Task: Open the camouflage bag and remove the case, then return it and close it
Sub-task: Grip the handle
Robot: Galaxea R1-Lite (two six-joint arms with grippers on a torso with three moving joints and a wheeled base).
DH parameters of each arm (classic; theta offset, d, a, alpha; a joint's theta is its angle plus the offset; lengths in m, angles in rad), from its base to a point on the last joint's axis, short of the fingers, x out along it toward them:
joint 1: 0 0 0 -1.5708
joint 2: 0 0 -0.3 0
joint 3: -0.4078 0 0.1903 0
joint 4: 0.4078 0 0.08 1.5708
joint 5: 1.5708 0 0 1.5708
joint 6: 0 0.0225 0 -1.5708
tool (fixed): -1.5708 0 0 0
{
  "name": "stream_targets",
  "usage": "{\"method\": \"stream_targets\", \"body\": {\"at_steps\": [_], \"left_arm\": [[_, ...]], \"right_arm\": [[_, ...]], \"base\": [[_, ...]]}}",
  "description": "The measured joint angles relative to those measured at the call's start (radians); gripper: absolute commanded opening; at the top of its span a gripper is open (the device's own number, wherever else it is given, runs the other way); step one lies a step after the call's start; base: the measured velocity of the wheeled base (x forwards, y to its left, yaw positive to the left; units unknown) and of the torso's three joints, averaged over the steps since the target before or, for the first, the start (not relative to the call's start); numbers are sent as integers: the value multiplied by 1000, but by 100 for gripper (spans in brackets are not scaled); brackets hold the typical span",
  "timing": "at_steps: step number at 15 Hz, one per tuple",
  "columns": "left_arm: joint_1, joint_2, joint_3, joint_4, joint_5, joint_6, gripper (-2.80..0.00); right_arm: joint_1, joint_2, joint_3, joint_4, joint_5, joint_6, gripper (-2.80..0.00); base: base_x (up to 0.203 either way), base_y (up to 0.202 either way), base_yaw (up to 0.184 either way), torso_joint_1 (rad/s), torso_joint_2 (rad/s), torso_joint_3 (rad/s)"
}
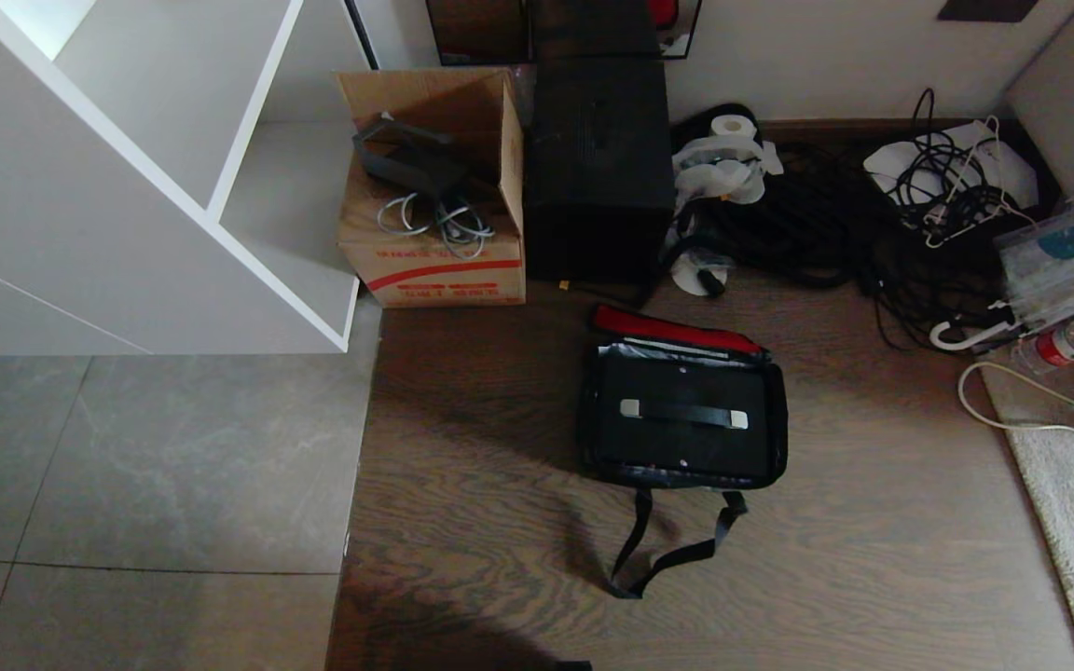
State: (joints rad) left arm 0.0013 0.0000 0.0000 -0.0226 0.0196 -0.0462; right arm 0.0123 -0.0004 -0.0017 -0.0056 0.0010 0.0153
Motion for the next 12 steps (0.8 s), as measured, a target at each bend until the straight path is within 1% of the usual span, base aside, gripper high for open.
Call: {"method": "stream_targets", "body": {"at_steps": [3, 12], "left_arm": [[0, 0, 0, 0, 0, 1, -280], [0, 0, 0, 0, 0, 1, -280]], "right_arm": [[-1, 0, 0, 0, 0, 0, -280], [-1, 0, 0, 0, 1, 0, -280]], "base": [[-95, 0, -3, 3, 0, 4], [0, 0, 0, 0, 0, 0]]}}
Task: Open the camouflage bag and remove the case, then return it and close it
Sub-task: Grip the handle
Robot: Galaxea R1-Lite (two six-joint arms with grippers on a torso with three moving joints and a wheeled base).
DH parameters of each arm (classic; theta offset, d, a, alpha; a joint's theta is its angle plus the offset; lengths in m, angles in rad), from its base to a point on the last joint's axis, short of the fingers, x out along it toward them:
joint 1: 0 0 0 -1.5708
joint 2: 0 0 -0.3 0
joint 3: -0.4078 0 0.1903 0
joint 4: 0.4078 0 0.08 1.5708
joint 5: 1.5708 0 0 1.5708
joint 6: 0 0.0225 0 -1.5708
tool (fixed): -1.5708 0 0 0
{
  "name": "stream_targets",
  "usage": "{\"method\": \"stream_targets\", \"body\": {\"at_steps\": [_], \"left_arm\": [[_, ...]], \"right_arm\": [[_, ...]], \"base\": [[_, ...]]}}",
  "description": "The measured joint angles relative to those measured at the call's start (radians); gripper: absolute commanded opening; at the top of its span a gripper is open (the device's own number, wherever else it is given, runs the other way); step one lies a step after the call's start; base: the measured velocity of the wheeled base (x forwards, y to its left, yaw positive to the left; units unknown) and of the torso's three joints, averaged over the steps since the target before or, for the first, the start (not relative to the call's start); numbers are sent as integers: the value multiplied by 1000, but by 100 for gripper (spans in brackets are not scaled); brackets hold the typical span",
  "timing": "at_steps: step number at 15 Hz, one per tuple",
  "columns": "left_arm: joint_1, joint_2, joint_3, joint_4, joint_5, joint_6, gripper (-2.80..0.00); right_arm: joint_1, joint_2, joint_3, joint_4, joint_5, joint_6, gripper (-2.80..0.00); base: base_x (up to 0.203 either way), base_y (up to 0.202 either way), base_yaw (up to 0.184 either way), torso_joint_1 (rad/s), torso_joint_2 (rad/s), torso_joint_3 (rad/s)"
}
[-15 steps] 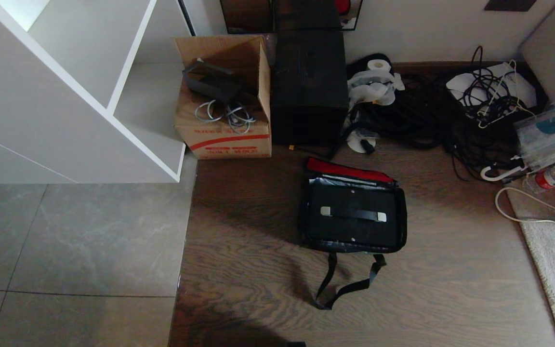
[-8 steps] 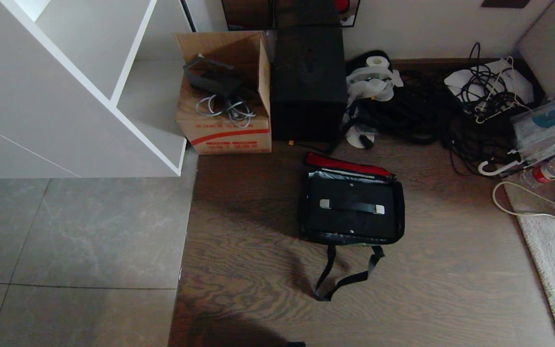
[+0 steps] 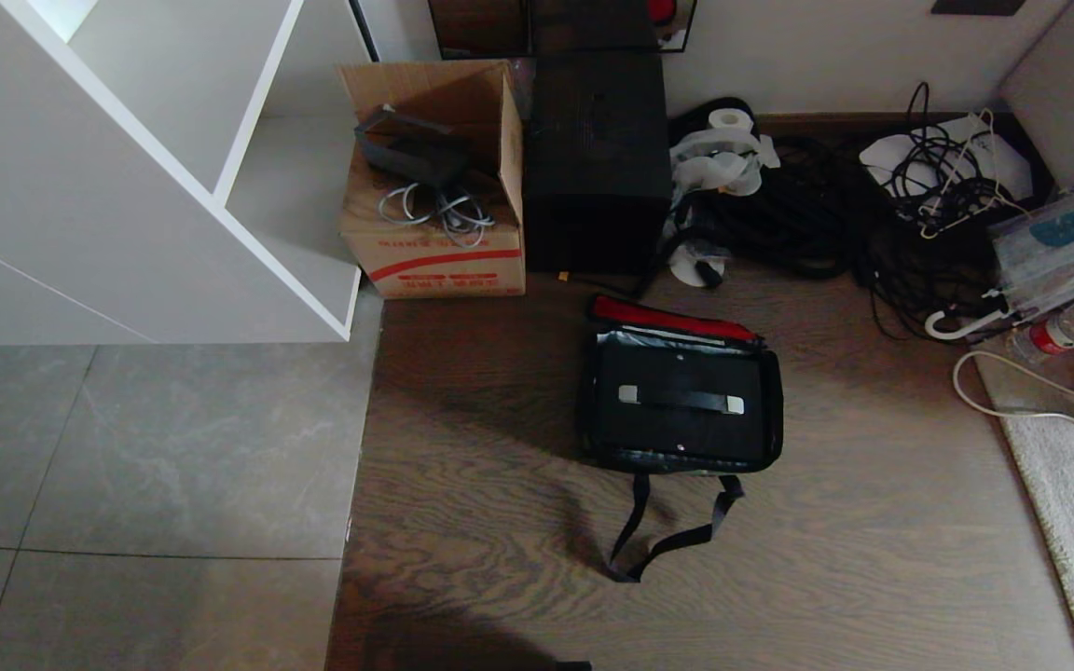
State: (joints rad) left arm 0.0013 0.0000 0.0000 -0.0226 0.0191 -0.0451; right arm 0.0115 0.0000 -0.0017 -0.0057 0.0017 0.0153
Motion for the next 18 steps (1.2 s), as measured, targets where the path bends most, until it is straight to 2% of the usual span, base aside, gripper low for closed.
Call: {"method": "stream_targets", "body": {"at_steps": [4, 18], "left_arm": [[0, 0, 0, 0, 0, -3, -280], [0, 0, 0, 0, 0, -4, -280]], "right_arm": [[-1, 0, 0, 0, 0, -1, -280], [1, 0, 0, 0, 0, 0, -280]], "base": [[0, 0, 0, 2, 0, 75], [0, 0, 0, 2, 2, 186]]}}
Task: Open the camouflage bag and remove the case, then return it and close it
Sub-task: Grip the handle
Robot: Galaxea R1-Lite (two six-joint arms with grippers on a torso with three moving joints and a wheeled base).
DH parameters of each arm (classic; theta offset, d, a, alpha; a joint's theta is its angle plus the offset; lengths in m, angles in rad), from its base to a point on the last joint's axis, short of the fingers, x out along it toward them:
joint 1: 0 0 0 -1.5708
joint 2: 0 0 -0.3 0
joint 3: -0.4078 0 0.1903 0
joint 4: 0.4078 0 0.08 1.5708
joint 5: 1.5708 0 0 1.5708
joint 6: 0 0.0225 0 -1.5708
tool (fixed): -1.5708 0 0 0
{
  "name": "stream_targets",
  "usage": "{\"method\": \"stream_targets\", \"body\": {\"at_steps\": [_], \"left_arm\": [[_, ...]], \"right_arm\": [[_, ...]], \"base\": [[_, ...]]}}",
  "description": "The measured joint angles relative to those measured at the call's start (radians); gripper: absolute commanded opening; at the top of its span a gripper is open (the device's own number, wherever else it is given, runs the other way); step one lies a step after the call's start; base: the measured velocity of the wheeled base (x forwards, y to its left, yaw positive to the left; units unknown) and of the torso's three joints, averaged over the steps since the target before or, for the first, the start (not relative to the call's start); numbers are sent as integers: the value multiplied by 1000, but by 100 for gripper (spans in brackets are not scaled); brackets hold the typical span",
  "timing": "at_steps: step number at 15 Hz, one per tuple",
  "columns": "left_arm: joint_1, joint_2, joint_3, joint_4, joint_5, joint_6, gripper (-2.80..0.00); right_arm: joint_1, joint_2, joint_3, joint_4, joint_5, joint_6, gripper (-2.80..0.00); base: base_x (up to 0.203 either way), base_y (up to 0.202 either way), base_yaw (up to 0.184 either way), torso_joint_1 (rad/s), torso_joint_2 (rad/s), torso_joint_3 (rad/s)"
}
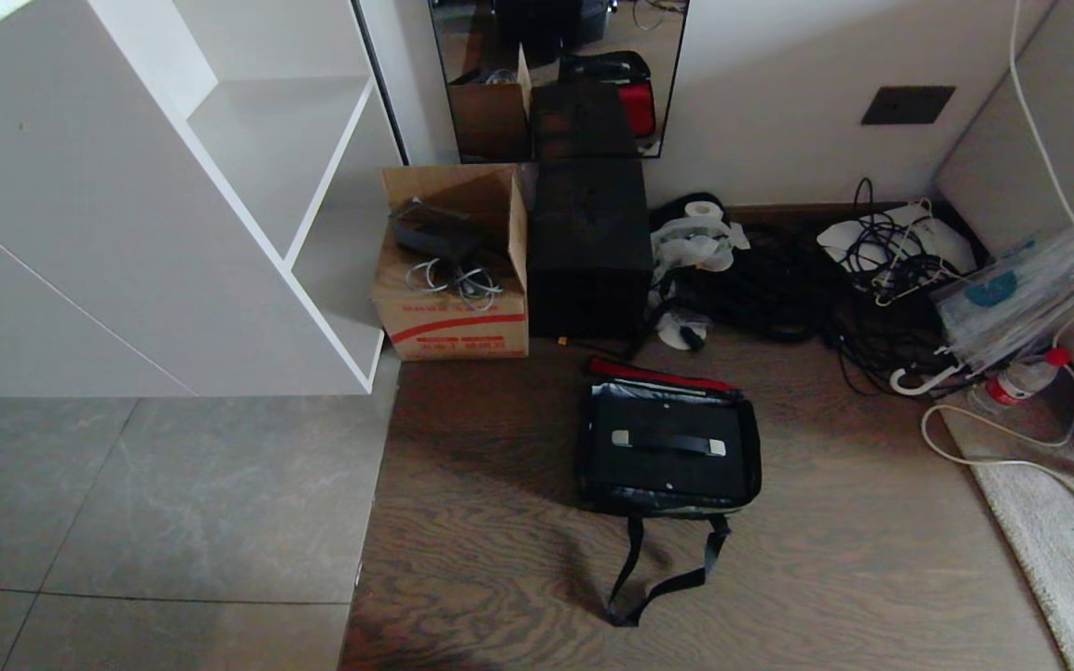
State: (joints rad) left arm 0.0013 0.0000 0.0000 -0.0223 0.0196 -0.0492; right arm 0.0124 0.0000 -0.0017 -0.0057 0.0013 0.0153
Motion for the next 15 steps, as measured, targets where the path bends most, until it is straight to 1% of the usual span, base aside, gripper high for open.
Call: {"method": "stream_targets", "body": {"at_steps": [3, 5, 8, 11, 13, 15], "left_arm": [[0, 0, 0, 0, 0, 1, -280], [0, 0, 0, 0, 0, 1, -280], [0, 0, 0, 0, 0, 1, -280], [0, 0, 0, 0, 0, 1, -280], [0, 0, 0, 0, 0, 1, -280], [0, 0, 0, 0, 0, 1, -280]], "right_arm": [[-1, 0, 0, 0, 2, -9, -280], [-1, 0, 1, -1, -1, -1, -280], [-2, 0, 1, 1, 5, -46, -280], [-2, 1, -22, 55, 0, -35, -280], [-1, 33, -120, 122, 0, -4, -280], [2, 146, -251, 211, 12, 61, -280]], "base": [[0, 0, 0, 2, 2, 27], [0, 0, 0, 0, 0, 0], [0, 0, 0, 0, 0, 0], [0, 0, 0, 0, 0, 0], [0, 0, 0, 0, 0, 0], [0, 0, 0, 0, 0, 0]]}}
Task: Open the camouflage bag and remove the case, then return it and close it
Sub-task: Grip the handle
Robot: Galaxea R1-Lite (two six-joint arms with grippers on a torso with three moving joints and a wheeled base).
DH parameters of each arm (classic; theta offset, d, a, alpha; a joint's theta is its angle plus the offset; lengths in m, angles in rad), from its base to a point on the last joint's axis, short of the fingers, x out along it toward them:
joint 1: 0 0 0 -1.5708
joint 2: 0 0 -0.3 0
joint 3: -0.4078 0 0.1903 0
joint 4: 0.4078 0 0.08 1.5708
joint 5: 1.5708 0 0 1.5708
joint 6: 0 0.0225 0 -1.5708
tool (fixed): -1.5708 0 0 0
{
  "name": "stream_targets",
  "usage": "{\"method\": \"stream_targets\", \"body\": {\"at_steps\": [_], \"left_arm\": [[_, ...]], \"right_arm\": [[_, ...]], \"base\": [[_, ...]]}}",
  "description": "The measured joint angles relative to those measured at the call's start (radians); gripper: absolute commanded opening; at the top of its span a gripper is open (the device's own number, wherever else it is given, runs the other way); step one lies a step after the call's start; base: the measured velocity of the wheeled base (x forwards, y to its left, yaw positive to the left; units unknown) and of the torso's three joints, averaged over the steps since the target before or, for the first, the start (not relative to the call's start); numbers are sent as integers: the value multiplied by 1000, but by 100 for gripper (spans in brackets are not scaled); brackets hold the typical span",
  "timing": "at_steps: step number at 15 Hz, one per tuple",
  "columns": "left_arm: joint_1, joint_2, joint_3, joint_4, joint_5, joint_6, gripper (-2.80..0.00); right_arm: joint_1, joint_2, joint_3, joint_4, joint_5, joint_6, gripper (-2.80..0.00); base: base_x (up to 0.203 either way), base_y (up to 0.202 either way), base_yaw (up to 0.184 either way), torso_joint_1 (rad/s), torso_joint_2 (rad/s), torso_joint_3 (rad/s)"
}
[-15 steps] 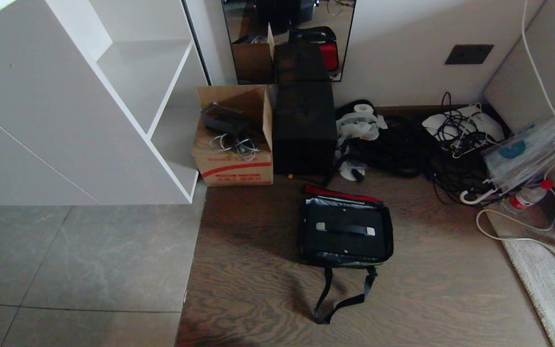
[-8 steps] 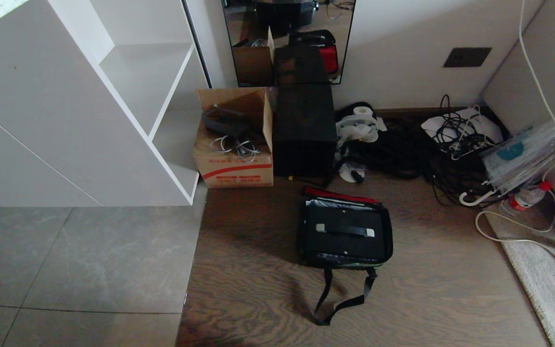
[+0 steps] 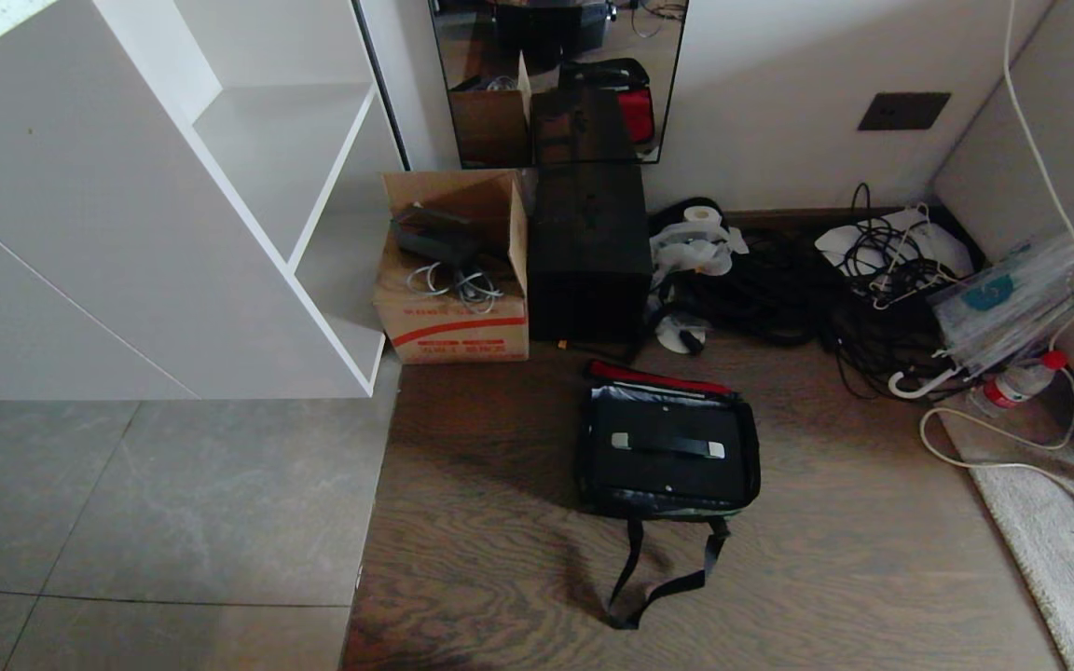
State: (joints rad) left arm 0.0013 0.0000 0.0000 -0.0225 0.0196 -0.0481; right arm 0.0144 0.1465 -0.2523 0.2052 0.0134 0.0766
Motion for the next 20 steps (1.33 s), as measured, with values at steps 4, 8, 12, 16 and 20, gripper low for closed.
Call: {"method": "stream_targets", "body": {"at_steps": [4, 8, 12, 16, 20], "left_arm": [[0, 0, 0, 0, 0, 0, -280], [0, 0, 0, 0, 0, 0, -280], [0, 0, 0, 0, 0, 0, -280], [0, 0, 0, 0, 0, 0, -280], [0, 0, 0, 0, 0, 0, -280]], "right_arm": [[14, 414, -195, 37, 23, 73, -280], [22, 946, -383, -105, 31, 100, -280], [54, 1408, -533, -336, 39, 169, -280], [132, 1745, -689, -499, 41, 240, -280], [199, 1964, -849, -526, 45, 308, 0]], "base": [[0, 0, 0, 0, 0, 0], [0, 0, 0, 0, 0, 0], [0, 0, 0, 0, 0, 0], [0, 0, 0, 0, 0, 0], [0, 0, 0, 0, 0, 0]]}}
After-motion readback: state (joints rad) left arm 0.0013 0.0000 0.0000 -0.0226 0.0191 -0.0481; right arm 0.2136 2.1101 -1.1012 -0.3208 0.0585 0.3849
